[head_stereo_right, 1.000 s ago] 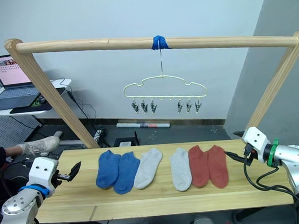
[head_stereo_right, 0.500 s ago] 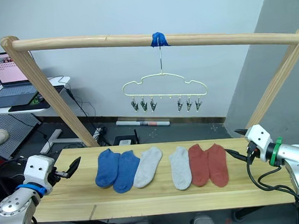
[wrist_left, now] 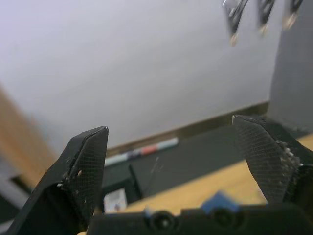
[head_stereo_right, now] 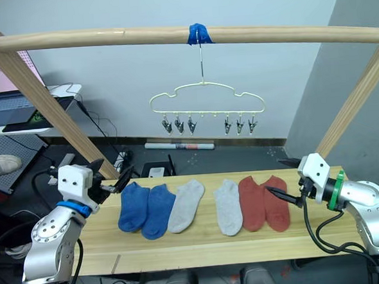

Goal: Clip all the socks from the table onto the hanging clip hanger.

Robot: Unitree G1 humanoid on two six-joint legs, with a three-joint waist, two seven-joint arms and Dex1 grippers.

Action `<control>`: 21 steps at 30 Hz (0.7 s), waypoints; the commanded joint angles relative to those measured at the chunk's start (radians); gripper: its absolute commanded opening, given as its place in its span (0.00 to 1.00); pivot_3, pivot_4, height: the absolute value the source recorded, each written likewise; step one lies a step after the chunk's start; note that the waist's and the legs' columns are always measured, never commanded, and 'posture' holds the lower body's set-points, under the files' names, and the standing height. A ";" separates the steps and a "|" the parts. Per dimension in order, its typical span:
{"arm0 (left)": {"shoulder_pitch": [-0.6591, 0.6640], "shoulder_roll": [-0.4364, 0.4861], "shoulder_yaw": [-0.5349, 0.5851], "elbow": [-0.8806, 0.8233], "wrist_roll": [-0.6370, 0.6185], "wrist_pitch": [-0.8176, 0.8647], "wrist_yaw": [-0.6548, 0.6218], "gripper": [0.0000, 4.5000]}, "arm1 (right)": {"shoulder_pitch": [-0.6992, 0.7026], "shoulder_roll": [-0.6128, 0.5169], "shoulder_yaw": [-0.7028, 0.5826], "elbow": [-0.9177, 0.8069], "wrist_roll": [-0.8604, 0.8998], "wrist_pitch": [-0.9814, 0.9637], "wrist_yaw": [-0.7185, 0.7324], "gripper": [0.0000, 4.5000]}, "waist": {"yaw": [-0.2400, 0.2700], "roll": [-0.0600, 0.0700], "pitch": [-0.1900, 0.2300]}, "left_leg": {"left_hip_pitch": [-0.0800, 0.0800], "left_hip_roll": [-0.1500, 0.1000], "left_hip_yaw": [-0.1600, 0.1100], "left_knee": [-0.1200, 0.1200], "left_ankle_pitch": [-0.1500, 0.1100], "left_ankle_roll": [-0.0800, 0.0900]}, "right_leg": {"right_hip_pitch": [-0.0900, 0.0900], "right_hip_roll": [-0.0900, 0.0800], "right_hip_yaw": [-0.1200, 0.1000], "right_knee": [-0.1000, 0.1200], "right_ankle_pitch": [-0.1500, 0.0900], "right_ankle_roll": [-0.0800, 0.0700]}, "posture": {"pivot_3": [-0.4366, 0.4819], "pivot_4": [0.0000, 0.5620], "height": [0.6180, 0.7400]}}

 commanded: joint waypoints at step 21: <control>-0.334 -0.220 -0.093 0.183 0.020 -0.103 0.064 0.67 | -0.183 0.034 0.046 -0.450 0.237 0.393 -0.162 1.00 | -0.047 -0.011 0.063 | -0.004 -0.001 -0.005 0.000 -0.001 -0.001 | -0.001 0.000 -0.002 -0.001 0.001 0.008 | 0.23 0.44 1.00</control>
